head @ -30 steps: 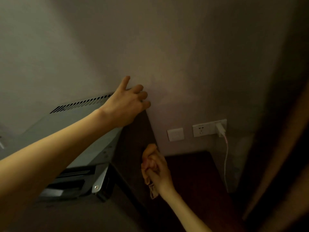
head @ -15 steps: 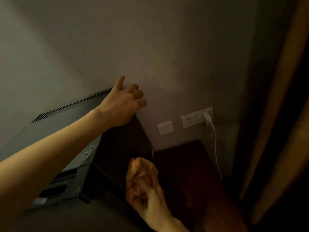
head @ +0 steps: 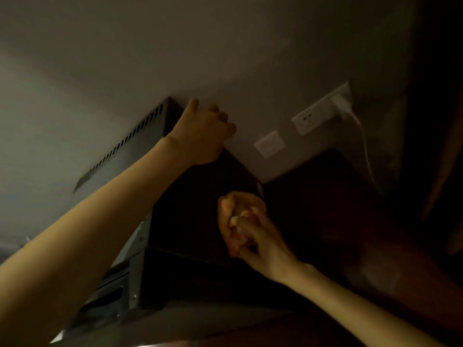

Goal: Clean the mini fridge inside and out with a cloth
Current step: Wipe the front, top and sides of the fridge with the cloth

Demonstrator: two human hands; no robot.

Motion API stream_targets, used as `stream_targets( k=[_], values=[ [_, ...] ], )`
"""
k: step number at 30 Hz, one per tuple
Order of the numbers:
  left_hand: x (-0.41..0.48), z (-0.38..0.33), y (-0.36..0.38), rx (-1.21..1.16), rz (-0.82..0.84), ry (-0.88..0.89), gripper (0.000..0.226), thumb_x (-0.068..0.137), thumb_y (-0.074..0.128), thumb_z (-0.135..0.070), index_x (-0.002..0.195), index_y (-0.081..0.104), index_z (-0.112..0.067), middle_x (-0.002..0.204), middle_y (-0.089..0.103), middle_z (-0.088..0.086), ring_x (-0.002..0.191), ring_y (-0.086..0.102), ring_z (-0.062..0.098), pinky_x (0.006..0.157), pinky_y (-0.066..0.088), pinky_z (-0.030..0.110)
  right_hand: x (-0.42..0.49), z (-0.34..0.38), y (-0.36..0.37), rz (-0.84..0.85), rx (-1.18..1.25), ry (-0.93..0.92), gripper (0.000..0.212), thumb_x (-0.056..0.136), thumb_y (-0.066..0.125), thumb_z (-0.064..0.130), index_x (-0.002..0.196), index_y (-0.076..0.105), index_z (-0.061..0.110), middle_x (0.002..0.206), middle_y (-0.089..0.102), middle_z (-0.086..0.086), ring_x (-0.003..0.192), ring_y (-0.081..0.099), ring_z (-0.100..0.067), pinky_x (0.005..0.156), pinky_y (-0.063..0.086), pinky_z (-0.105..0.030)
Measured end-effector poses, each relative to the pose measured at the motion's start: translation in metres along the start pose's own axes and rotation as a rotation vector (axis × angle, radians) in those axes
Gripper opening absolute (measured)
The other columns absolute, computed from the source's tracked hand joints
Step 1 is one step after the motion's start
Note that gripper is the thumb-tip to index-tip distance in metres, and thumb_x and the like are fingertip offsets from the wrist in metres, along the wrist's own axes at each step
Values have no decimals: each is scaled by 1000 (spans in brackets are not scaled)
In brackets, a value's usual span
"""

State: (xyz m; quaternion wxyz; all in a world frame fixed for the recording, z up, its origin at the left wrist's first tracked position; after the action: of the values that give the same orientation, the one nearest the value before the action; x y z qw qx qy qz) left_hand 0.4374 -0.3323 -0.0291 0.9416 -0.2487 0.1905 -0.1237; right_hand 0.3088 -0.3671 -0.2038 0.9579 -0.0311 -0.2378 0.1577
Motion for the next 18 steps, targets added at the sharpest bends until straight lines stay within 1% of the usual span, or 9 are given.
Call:
stream_targets(
  k=[2,4,7,8,10,12,14,16,18],
  values=[
    [3,3,12,-3,79,-15,33,92,47,-31,124,52,-27,120,56,1,117,47,25,93,34,45,11,-15,4,9,77,86,49,73,67,31,117,63,12,124,46,-6,113,49,-16,90,29,2],
    [8,8,23,-39,143,-30,33,92,49,-33,124,53,-27,119,57,1,118,48,26,94,35,45,18,-26,9,-20,140,131,61,67,54,45,117,63,13,125,45,-3,115,41,-6,90,34,-3],
    [17,11,32,-118,170,-47,32,91,50,-31,122,55,-27,118,57,3,120,47,26,99,34,45,28,-33,7,-85,148,103,60,66,50,41,113,65,8,124,42,9,111,33,5,91,30,1],
    [20,10,35,-140,172,-47,32,91,50,-31,122,55,-27,118,57,3,120,47,26,100,34,44,29,-35,8,-93,152,113,59,67,50,41,114,65,8,125,41,8,112,32,5,92,30,1],
    [27,6,41,-181,171,-37,32,90,51,-31,121,56,-28,118,57,2,120,47,25,101,34,44,29,-38,10,-99,164,133,56,71,50,41,119,63,16,129,39,5,117,31,3,95,31,-3],
    [33,3,47,-242,146,-38,31,88,53,-31,119,58,-29,121,58,1,123,46,25,102,34,43,24,-38,11,-63,215,194,51,72,50,44,120,59,30,132,42,5,120,37,-2,97,31,-5],
    [38,5,50,-309,134,-66,31,87,54,-30,117,60,-31,125,57,1,125,45,25,103,33,43,17,-34,11,4,248,256,49,70,57,43,119,60,37,134,43,2,124,40,-8,100,37,-15],
    [42,9,54,-342,154,-101,33,87,55,-30,119,61,-32,128,56,1,128,44,26,104,32,42,6,-26,12,76,220,303,51,71,63,35,120,56,44,142,36,3,131,36,-13,108,36,-29],
    [44,12,55,-368,163,-118,34,87,56,-30,121,61,-31,130,56,2,128,43,26,104,31,42,-6,-11,11,110,202,307,55,72,59,38,123,42,50,144,33,5,135,34,-16,112,30,-30]
  ],
)
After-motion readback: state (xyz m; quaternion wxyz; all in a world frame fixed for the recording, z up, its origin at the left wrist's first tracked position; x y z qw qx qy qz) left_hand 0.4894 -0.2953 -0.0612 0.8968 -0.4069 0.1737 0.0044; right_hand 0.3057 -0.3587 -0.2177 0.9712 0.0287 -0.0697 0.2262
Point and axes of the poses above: each hand's wrist, its own x-axis towards the middle knuckle, its own y-axis out of the palm, z = x × y, the point moved 6 cm from there along x, towards the middle knuckle
